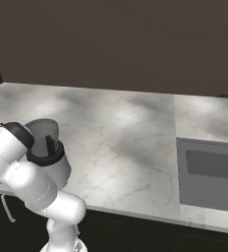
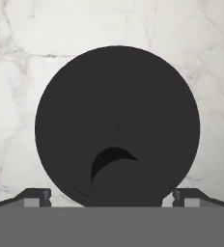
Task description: Close the lid blender by securely placing the lid on top.
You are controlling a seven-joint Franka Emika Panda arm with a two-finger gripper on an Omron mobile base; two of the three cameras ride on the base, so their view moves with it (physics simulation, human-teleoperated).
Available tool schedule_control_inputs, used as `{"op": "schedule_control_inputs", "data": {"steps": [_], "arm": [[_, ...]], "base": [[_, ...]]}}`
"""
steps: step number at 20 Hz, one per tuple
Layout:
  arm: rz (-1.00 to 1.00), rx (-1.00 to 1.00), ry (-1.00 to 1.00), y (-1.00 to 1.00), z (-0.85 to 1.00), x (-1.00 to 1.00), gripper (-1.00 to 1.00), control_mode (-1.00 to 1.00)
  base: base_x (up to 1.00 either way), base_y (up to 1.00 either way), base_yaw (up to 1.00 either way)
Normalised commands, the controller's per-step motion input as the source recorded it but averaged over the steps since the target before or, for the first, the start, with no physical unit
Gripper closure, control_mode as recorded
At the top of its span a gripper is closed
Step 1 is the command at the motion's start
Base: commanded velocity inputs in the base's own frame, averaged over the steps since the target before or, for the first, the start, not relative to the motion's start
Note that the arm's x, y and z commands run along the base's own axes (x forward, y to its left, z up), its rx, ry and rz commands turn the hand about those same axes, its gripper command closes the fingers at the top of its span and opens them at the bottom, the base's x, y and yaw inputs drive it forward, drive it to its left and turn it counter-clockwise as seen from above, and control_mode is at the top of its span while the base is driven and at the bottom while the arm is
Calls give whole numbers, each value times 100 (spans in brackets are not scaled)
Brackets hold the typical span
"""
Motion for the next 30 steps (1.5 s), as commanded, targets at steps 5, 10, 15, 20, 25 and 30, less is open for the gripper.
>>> {"op": "schedule_control_inputs", "data": {"steps": [5,10,15,20,25,30], "arm": [[0,0,0,-4,-13,6,-100,-100],[0,0,0,0,-19,0,-100,-100],[0,0,0,0,-17,-1,100,-100],[0,0,-2,0,0,-2,100,-100],[0,0,-6,-1,38,-9,100,-100],[0,0,-13,-9,97,-21,100,-100]], "base": [[0,0,0],[0,0,0],[0,0,0],[0,0,0],[0,0,0],[0,0,0]]}}
